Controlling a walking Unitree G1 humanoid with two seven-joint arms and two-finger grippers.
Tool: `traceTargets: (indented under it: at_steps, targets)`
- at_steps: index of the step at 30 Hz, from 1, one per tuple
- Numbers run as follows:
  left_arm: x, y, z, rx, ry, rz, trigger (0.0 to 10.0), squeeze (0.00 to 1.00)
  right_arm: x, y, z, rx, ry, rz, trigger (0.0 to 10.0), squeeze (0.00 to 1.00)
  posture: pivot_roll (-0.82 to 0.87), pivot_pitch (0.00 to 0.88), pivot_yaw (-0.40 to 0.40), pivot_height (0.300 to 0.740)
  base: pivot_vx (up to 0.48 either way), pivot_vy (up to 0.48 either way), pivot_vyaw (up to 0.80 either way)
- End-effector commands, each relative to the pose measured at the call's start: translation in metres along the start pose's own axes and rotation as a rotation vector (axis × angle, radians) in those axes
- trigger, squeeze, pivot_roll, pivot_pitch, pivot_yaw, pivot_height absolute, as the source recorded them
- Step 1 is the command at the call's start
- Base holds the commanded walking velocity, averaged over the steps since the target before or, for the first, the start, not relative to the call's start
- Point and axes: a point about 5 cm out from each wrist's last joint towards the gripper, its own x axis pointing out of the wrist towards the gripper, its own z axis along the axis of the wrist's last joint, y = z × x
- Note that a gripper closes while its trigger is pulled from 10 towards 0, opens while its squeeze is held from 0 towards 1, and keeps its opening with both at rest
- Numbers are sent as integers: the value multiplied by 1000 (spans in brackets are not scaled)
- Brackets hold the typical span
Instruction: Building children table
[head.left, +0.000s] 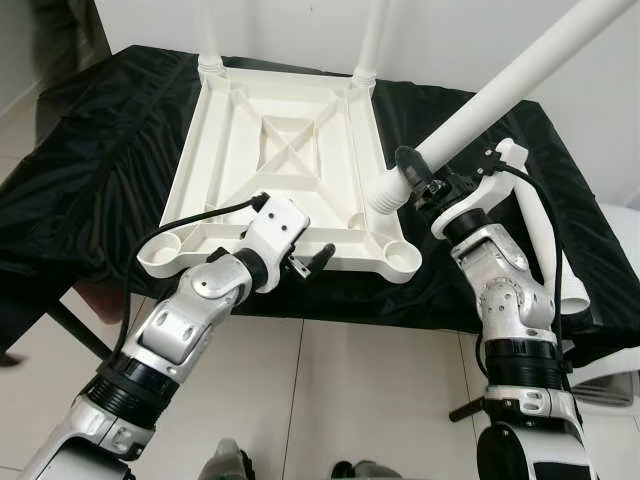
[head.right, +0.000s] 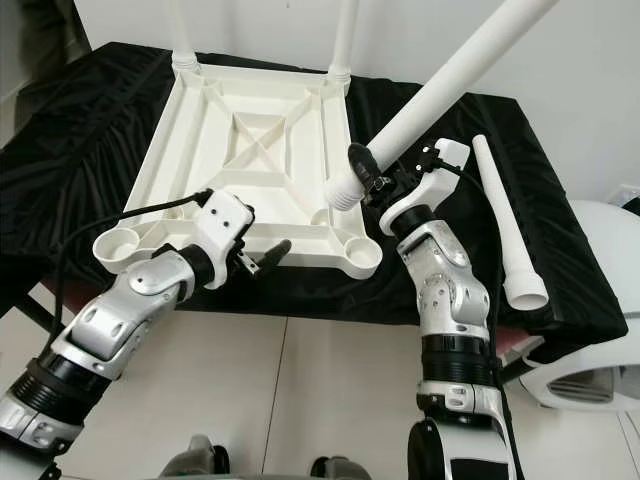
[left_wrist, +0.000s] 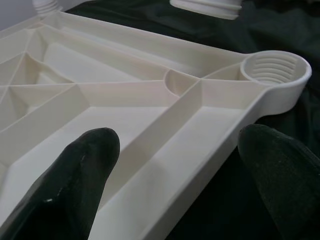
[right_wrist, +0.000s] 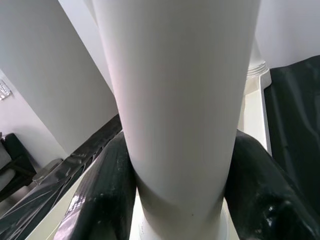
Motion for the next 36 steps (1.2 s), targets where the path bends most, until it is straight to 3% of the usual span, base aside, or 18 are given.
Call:
traceTargets:
  at_steps: [1, 4, 6, 11, 19, 25, 27, 32, 36]
  targets:
    - [7, -11, -3, 45, 4, -71, 10000, 0, -6, -4, 10, -15, -48, -12, 10000, 0, -31, 76, -21, 740, 0, 0, 0]
    - [14, -24, -8, 92, 16, -155, 10000, 0, -11, -8, 13, -27, -62, -30, 10000, 0, -48, 77, -12, 740, 0, 0, 0]
    - [14, -24, -8, 92, 16, -155, 10000, 0, -11, -8, 13, -27, -62, -30, 10000, 0, -48, 77, -12, 740, 0, 0, 0]
    - [27, -35, -12, 180, 21, -242, 10000, 0, -17, -11, 17, -38, -84, -45, 10000, 0, -58, 78, -2, 740, 0, 0, 0]
    - [37, -38, -13, 201, 30, -275, 10000, 0, -17, -9, 18, -41, -89, -43, 10000, 0, -59, 84, 4, 740, 0, 0, 0]
    - [46, -28, -21, 154, 95, -230, 10000, 0, -19, -6, 17, -34, -85, -40, 10000, 0, -62, 91, 5, 740, 0, 0, 0]
    - [46, -28, -21, 154, 95, -230, 10000, 0, -19, -6, 17, -34, -85, -40, 10000, 0, -62, 91, 5, 740, 0, 0, 0]
    - [49, -15, -23, 55, 113, -194, 10000, 0, -20, -5, 16, -34, -77, -36, 10000, 0, -64, 89, 4, 740, 0, 0, 0]
    - [49, -12, -24, 45, 117, -192, 10000, 0, -20, -5, 16, -36, -76, -34, 10000, 0, -65, 87, 4, 740, 0, 0, 0]
